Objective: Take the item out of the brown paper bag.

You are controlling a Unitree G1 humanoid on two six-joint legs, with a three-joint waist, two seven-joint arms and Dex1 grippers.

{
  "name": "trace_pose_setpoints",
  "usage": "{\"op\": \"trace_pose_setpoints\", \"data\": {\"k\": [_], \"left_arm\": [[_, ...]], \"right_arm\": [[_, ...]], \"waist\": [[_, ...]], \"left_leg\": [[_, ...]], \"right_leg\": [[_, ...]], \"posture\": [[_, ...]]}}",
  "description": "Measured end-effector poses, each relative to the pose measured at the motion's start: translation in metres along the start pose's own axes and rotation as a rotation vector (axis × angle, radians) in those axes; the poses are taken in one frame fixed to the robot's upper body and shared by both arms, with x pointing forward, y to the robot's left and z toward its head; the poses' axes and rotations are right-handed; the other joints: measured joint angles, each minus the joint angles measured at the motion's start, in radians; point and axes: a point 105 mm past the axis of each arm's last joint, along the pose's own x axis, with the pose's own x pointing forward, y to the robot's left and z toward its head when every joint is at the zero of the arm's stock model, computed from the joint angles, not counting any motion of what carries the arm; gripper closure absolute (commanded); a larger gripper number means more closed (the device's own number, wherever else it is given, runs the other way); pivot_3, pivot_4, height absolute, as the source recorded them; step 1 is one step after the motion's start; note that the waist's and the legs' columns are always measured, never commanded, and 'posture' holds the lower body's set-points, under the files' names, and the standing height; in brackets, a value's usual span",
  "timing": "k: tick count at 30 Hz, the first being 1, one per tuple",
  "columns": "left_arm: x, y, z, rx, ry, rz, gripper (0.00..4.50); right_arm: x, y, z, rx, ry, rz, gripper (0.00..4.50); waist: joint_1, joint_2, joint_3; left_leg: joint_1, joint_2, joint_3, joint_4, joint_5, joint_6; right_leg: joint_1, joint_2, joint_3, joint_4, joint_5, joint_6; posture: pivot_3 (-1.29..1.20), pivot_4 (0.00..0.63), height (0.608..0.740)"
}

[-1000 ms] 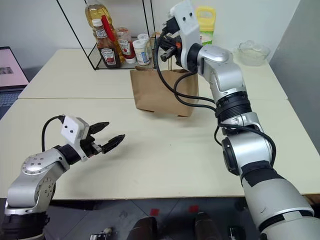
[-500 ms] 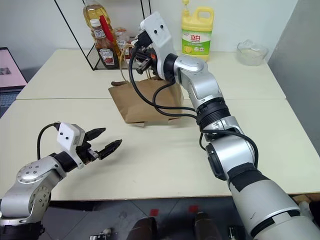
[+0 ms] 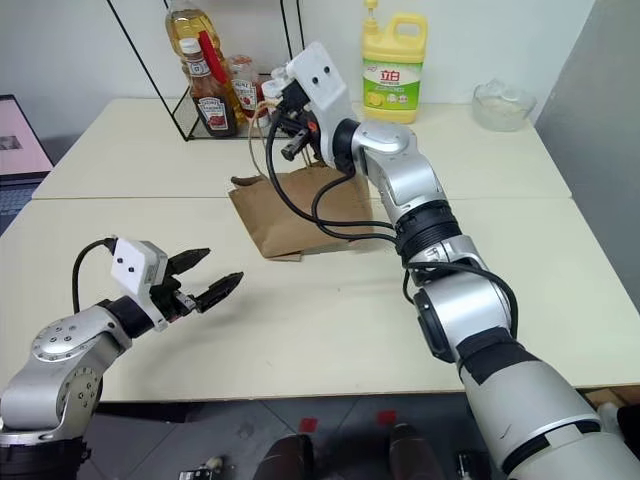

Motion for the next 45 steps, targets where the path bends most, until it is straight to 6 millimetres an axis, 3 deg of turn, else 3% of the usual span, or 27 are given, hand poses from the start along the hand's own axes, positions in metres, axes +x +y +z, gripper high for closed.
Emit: {"op": "trace_pose_setpoints", "data": {"k": [21, 25, 32, 33, 38, 42, 45], "left_arm": [[0.005, -0.002, 0.005, 0.01, -0.015, -0.015, 0.35], [0.007, -0.001, 0.009, 0.017, -0.026, -0.019, 0.35], [0.01, 0.001, 0.012, 0.018, -0.035, -0.02, 0.35], [0.011, 0.002, 0.014, 0.02, -0.041, -0.02, 0.35], [0.014, 0.001, 0.025, 0.041, -0.067, -0.036, 0.35], [0.01, 0.001, 0.036, 0.062, -0.062, -0.062, 0.35], [0.006, 0.002, 0.047, 0.08, -0.069, -0.08, 0.35]], "right_arm": [[-0.016, -0.01, -0.014, 0.002, 0.093, -0.022, 4.47], [-0.016, -0.009, -0.015, 0.008, 0.105, -0.021, 3.59], [-0.02, -0.008, -0.017, 0.009, 0.116, -0.013, 1.08], [-0.022, -0.008, -0.019, 0.004, 0.124, -0.005, 1.08], [-0.045, -0.011, -0.02, -0.021, 0.145, 0.016, 1.08], [-0.096, -0.019, -0.033, -0.038, 0.222, 0.016, 1.08], [-0.132, -0.01, -0.035, -0.002, 0.25, 0.044, 1.08]], "waist": [[-0.001, 0.0, 0.0], [-0.001, 0.0, 0.0], [0.0, 0.0, 0.0], [0.001, 0.0, 0.0], [0.003, 0.0, 0.0], [0.011, 0.0, 0.0], [0.01, 0.0, 0.0]], "left_leg": [[0.0, 0.0, 0.0, 0.0, 0.0, 0.0], [0.0, 0.0, 0.0, 0.001, 0.0, 0.0], [0.0, 0.0, 0.0, 0.001, 0.0, 0.0], [0.0, 0.0, -0.001, 0.001, 0.0, 0.0], [0.0, 0.0, -0.001, 0.001, 0.0, 0.0], [-0.002, -0.001, -0.003, 0.002, 0.0, 0.0], [-0.002, -0.001, -0.003, 0.002, 0.0, 0.0]], "right_leg": [[0.0, 0.0, 0.0, 0.0, 0.0, 0.0], [0.0, 0.0, 0.0, 0.001, 0.0, 0.0], [0.0, 0.0, 0.0, 0.001, 0.0, 0.0], [0.0, 0.0, -0.001, 0.001, 0.0, 0.0], [0.001, 0.0, -0.001, 0.001, 0.0, 0.0], [0.001, -0.001, -0.003, 0.0, 0.0, 0.0], [0.001, -0.001, -0.002, 0.0, 0.0, 0.0]], "posture": [[0.0, 0.15, 0.74], [0.0, 0.15, 0.74], [0.0, 0.15, 0.74], [0.0, 0.15, 0.74], [0.0, 0.15, 0.74], [0.0, 0.15, 0.74], [0.0, 0.15, 0.74]]}}
